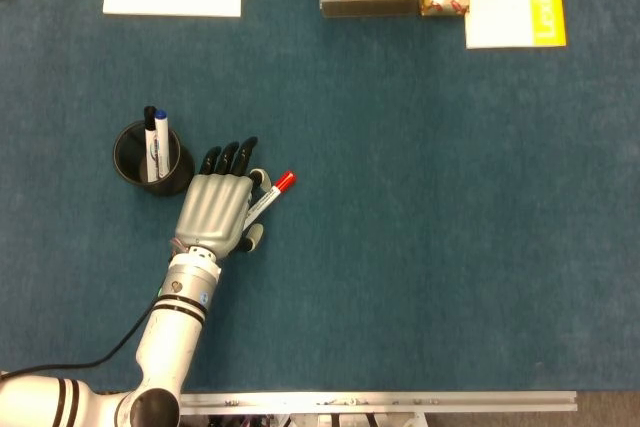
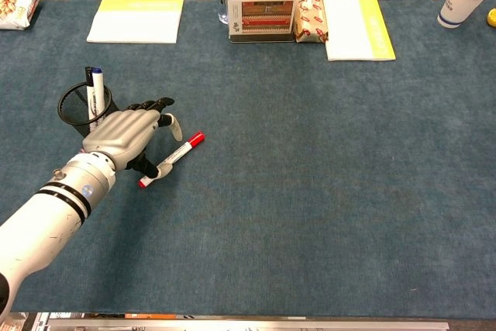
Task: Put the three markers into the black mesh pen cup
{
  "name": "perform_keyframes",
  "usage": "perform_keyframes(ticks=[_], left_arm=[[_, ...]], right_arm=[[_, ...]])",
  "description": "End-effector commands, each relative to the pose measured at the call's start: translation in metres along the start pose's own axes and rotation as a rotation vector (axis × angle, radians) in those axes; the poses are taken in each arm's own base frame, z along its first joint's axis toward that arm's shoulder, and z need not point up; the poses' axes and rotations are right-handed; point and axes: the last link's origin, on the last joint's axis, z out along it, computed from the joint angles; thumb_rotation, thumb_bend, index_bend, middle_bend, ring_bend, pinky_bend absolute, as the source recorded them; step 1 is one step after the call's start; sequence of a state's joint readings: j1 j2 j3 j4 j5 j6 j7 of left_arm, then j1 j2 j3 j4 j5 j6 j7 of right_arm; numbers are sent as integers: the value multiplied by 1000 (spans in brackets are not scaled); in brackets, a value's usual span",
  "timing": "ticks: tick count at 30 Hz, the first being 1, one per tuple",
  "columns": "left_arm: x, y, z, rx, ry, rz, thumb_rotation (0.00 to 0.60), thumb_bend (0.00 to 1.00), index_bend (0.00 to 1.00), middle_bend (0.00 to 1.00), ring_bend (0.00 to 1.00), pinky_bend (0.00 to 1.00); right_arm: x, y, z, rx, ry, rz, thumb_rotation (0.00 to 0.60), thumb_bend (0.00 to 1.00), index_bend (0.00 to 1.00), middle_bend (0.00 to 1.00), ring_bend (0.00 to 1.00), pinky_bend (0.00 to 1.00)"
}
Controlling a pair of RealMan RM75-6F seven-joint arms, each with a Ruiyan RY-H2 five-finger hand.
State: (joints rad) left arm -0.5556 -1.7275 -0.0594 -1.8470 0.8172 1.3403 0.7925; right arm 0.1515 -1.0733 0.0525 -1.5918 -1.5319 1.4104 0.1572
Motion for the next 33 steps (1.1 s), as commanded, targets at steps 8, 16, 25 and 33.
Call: perform_keyframes(ticks=[8, 16, 25, 33], left_arm=[[-1, -5, 1, 16, 0, -11, 600, 289, 350, 0, 0, 66], [-2, -11, 0, 33, 0, -18, 600, 262, 366, 0, 0, 66], [-1, -20, -1, 59, 7, -24, 600, 262, 369, 0, 0, 66], [-5, -22, -2, 70, 1, -43, 600, 262, 374, 0, 0, 66]], right_arm=[[0, 0, 0, -1, 1, 0, 600, 0, 132, 188, 109, 386], [4, 1, 0, -2, 17, 1, 600, 0, 133, 188, 109, 386], [11, 1, -2, -4, 46, -1, 600, 0, 133, 188, 109, 386], [19, 2, -3, -8, 80, 2, 600, 0, 133, 188, 109, 386]])
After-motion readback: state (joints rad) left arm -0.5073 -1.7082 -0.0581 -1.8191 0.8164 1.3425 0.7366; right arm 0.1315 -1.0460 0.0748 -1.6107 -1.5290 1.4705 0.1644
